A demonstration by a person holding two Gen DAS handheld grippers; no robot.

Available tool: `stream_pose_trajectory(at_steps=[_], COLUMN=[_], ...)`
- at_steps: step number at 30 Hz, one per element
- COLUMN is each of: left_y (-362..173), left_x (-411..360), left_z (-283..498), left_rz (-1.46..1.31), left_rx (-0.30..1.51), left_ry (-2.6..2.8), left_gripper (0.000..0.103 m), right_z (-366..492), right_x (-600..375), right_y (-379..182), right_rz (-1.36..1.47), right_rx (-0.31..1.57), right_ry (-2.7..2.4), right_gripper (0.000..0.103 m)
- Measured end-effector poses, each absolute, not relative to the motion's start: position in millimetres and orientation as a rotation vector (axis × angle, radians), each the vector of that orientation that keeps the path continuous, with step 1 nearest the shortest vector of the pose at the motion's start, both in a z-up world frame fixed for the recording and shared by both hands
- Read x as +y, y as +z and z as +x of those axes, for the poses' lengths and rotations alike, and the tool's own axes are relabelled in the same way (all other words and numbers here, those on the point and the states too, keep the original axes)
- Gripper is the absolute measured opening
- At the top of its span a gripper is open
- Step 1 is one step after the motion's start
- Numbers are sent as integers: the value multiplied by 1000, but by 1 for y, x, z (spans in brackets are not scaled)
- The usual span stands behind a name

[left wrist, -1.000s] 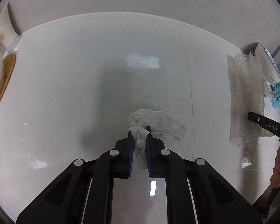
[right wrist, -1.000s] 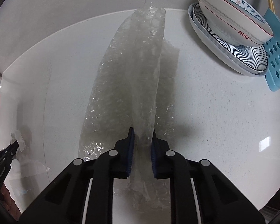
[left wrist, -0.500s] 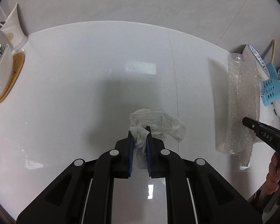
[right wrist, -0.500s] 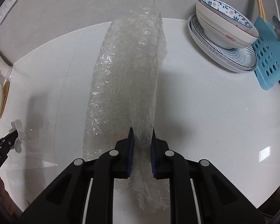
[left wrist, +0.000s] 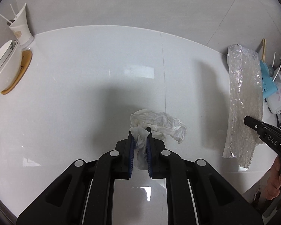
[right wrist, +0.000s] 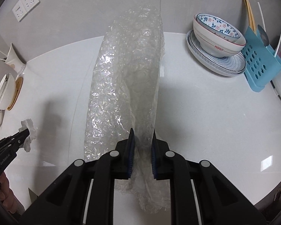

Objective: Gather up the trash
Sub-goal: 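Lift the white tissue and bubble wrap sheet off the counter, then carry the tissue and bubble wrap down over the trash bin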

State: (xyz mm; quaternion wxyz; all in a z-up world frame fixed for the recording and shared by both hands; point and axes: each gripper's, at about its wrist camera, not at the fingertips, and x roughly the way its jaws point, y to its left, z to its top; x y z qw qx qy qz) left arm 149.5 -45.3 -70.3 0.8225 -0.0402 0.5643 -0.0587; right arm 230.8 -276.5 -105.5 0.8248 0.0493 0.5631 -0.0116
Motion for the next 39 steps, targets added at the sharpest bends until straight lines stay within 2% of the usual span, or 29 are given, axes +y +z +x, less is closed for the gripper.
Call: stream_pose_trajectory(at_steps=[21,39], left_y=[-40,-37], left_x=[-50,-46], left_z=[81,48], left_rz=[-97,-114], left_rx=[1153,1138], left_ry=[-118,-89], left_gripper=[11,10], right_z=[163,112], right_x=[-271,-283], right_y=[-61,-52], right_rz=[67,36], right_rx=[1120,1098], right_ry=[30,81], right_gripper=[14,14])
